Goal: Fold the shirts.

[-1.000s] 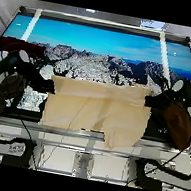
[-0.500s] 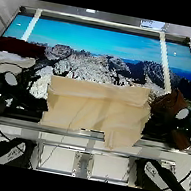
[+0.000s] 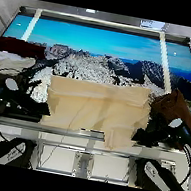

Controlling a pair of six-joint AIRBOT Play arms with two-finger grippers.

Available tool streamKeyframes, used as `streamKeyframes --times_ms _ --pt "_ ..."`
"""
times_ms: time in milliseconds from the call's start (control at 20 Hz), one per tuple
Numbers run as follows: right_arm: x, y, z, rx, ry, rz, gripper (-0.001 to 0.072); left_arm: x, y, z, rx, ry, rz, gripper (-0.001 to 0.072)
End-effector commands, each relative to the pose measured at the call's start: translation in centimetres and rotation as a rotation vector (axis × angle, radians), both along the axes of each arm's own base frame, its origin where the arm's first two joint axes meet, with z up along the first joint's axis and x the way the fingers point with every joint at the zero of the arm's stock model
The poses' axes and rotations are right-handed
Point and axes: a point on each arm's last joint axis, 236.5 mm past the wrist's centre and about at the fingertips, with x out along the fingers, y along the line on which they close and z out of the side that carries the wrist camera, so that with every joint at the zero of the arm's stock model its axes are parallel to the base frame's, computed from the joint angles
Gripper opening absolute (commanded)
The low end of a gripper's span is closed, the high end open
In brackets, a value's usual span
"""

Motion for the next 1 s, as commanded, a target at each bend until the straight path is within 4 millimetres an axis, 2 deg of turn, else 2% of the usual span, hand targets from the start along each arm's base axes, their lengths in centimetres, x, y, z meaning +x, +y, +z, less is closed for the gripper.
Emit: streamKeyframes --times_ms 0,550,600,650,800,950 --pt "-0.3 0.3 0.0 0.012 0.007 -0.001 0.0455 -0.1 -0.1 0.0 -0.005 0.002 0.002 0.0536" --pt "-0.7 1.4 -0.1 0.005 0.005 0.082 0.0452 0.0 -0.4 0.1 -0.018 -0.001 0.008 0.0536" --pt "-0.7 1.4 -0.1 0.005 0.005 0.082 0.0433 0.0 -0.4 0.1 -0.018 -0.001 0.008 0.0535" --pt "-0.7 1.4 -0.1 0.005 0.004 0.082 0.0372 0.0 -0.4 0.1 -0.018 -0.001 0.008 0.0535" --pt "-0.9 1.4 -0.1 0.009 0.015 0.085 0.0378 0.0 -0.4 0.1 -0.018 0.0 0.008 0.0536" --pt "-2.3 1.2 0.3 0.022 0.058 0.143 0.0402 0.1 -0.4 0.1 -0.018 -0.002 0.009 0.0536"
